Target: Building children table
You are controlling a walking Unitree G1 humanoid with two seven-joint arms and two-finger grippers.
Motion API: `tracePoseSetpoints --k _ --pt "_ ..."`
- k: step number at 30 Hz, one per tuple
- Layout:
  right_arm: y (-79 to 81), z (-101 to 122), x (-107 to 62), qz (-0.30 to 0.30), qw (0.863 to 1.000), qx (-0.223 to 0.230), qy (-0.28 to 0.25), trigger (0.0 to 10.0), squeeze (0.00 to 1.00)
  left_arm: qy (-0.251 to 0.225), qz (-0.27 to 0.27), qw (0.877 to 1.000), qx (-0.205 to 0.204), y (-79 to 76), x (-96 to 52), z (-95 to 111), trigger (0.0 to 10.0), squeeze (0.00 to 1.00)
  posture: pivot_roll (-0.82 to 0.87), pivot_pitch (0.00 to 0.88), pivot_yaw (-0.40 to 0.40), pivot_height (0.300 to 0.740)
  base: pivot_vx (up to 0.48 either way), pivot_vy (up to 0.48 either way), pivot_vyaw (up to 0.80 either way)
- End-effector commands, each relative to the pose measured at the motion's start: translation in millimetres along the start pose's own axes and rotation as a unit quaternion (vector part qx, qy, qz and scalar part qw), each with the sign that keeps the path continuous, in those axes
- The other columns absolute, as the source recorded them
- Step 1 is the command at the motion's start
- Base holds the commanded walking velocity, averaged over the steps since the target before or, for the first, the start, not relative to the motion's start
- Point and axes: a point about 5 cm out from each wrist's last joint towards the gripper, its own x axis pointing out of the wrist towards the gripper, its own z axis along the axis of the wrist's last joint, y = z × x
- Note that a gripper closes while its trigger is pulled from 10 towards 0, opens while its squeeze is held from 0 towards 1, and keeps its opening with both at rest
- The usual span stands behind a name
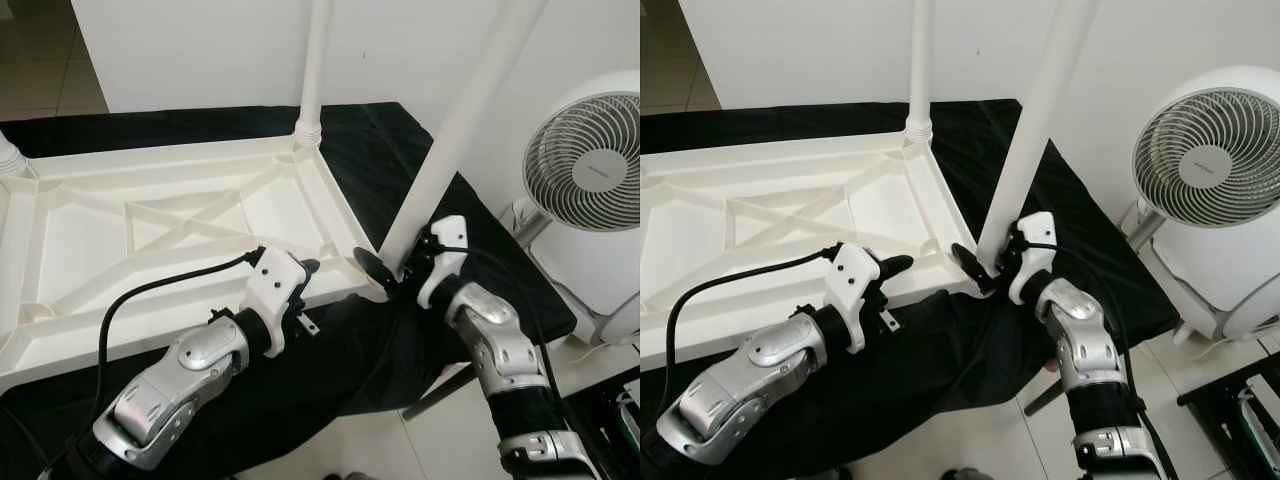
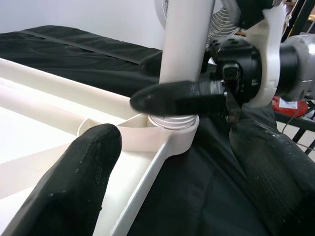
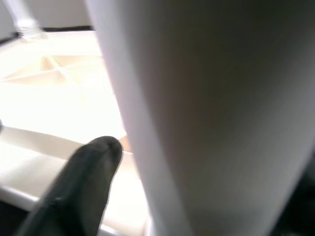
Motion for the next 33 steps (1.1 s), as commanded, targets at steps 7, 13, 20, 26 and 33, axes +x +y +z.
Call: tracePoseSetpoints --k 7,13,20,26,33 --pt "-1.6 -5.6 1.1 0.047 0.999 0.004 0.022 0.0 0.00 -0.001 -0.097 0.995 0.000 -9.2 -1.3 0.6 10.0 0.00 0.08 0.099 -0.081 0.740 0.000 0.000 0.00" --pt "-2.8 -12.0 -5.3 0.062 0.998 0.001 0.028 0.0 0.00 -0.002 -0.095 0.995 -0.004 -9.9 -1.2 0.9 10.0 0.00 0.07 0.110 -0.081 0.740 0.000 0.000 0.00" --pt "-4.6 -13.3 -8.9 0.023 0.999 0.007 0.025 10.0 0.00 -0.003 -0.099 0.995 -0.007 -12.0 -1.1 0.9 10.0 0.00 0.06 0.118 -0.077 0.740 0.000 0.000 0.00" --pt "-2.8 -13.8 -9.1 -0.035 0.999 0.008 0.032 10.0 0.00 -0.003 -0.102 0.995 -0.009 -13.0 -1.2 0.7 10.0 0.00 0.05 0.127 -0.076 0.740 0.000 0.000 0.00" --pt "8.0 -13.0 -6.2 -0.134 0.990 0.030 0.031 10.0 0.00 0.000 -0.103 0.995 -0.015 -14.4 -2.7 -0.4 10.0 0.00 0.05 0.131 -0.071 0.740 0.000 0.000 0.00"
